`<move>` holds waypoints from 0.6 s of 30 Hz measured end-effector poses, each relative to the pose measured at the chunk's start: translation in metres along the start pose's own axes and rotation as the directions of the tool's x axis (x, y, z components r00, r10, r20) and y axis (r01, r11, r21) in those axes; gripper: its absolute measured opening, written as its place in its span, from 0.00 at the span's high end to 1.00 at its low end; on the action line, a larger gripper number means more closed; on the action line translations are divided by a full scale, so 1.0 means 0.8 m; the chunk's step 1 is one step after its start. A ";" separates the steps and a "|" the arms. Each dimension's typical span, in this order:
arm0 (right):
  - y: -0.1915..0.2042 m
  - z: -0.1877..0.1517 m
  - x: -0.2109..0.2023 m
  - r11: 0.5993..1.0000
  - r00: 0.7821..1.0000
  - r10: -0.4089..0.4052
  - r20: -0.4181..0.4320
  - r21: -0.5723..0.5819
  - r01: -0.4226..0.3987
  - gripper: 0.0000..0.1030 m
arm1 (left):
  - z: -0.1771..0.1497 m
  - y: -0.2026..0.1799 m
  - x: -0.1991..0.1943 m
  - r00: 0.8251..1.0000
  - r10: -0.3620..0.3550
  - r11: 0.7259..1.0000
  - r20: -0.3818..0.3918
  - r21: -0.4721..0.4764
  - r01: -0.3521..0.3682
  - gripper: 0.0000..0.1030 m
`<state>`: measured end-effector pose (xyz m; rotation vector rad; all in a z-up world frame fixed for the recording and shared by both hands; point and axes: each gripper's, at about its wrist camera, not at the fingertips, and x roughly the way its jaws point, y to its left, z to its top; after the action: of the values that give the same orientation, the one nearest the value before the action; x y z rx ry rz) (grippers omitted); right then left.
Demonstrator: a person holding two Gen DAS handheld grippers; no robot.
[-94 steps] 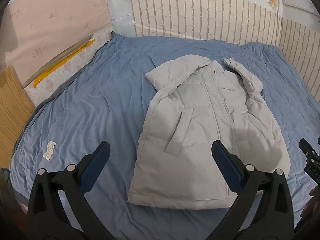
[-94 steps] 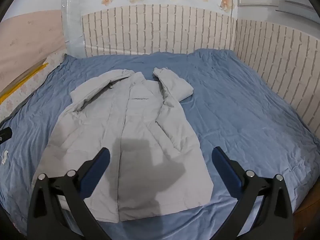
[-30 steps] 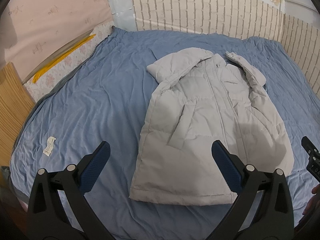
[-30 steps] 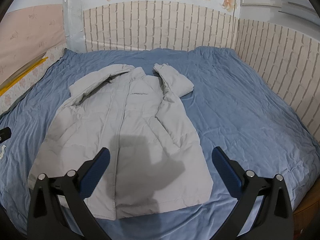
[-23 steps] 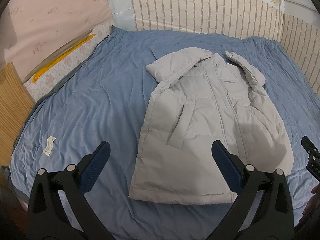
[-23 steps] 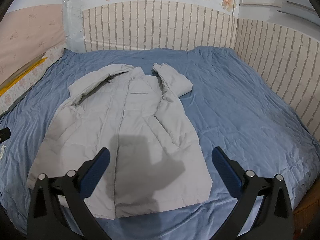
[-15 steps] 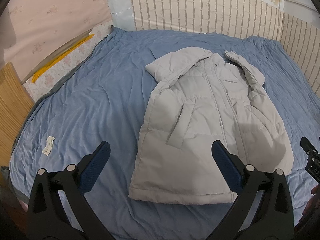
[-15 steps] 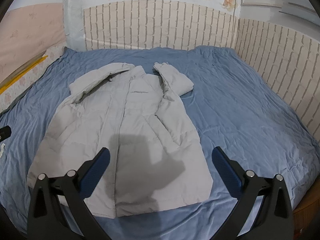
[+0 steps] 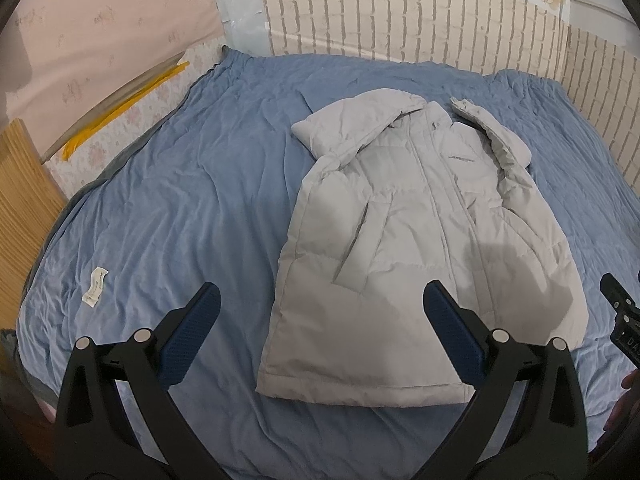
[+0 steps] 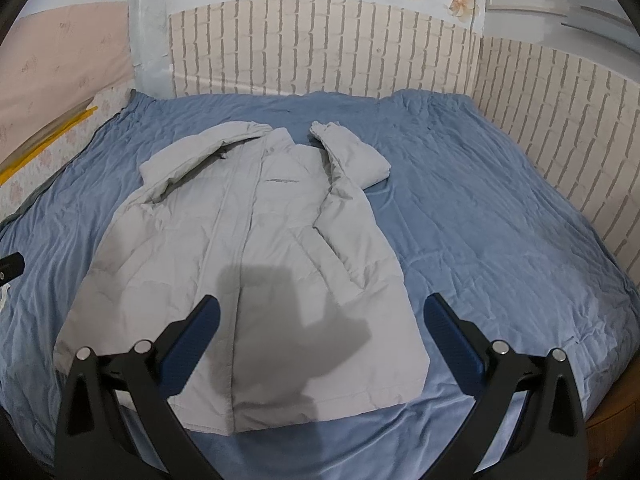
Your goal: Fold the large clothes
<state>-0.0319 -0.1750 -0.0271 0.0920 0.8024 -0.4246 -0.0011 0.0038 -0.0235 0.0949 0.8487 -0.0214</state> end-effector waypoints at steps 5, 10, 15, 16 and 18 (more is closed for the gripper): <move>0.000 0.000 0.000 1.000 1.000 0.000 -0.002 0.000 0.000 0.01 | 0.001 0.003 0.003 1.000 -0.001 1.000 -0.005 -0.002 0.001 0.03; 0.000 0.000 0.000 1.000 1.000 0.000 -0.001 0.000 0.000 0.01 | 0.001 0.004 0.003 1.000 -0.001 1.000 -0.004 -0.002 0.001 0.03; 0.000 0.000 0.000 1.000 1.000 0.001 -0.006 0.000 -0.001 0.01 | 0.000 0.004 0.004 1.000 -0.002 1.000 -0.009 -0.003 0.002 0.03; 0.000 0.001 0.001 1.000 1.000 0.001 -0.005 0.000 -0.001 0.01 | 0.001 0.004 0.004 1.000 -0.001 1.000 -0.007 -0.002 0.001 0.03; 0.000 0.001 0.001 1.000 1.000 0.001 -0.004 -0.001 -0.001 0.01 | 0.000 0.004 0.005 1.000 0.002 1.000 -0.005 -0.001 -0.002 0.03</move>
<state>-0.0308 -0.1755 -0.0271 0.0923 0.8070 -0.4236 0.0015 0.0068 -0.0259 0.0952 0.8539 -0.0192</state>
